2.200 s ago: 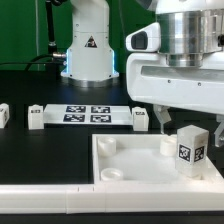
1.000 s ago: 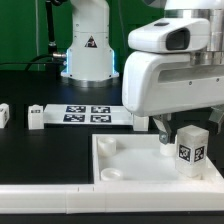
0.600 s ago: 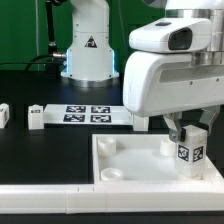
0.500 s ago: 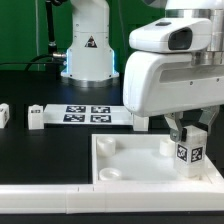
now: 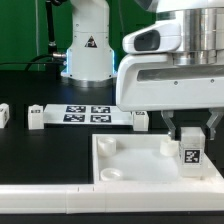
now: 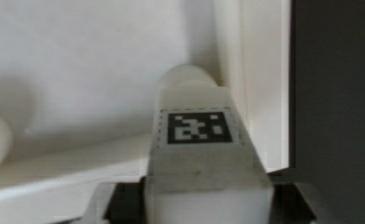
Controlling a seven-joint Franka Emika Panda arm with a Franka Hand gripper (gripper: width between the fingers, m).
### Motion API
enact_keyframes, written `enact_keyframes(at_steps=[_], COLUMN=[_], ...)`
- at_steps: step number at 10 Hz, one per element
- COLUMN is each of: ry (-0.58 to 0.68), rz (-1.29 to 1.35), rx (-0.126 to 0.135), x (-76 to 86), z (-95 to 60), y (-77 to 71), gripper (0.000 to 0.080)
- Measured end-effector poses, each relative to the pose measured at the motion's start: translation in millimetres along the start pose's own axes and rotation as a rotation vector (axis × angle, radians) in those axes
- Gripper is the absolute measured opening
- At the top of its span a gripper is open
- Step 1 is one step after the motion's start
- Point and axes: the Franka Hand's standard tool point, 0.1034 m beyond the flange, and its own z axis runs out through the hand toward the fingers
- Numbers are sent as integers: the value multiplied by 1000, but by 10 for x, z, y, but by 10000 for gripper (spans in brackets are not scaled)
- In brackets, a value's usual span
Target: Assemble square table
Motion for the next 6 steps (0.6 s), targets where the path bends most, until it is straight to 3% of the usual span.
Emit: enact_keyframes(at_steps=[3,6], ry=[6,6], rz=[348,480], rx=[-14,-22], x=[-12,-19], z=[4,3], y=[-4,-4], gripper=[287,287])
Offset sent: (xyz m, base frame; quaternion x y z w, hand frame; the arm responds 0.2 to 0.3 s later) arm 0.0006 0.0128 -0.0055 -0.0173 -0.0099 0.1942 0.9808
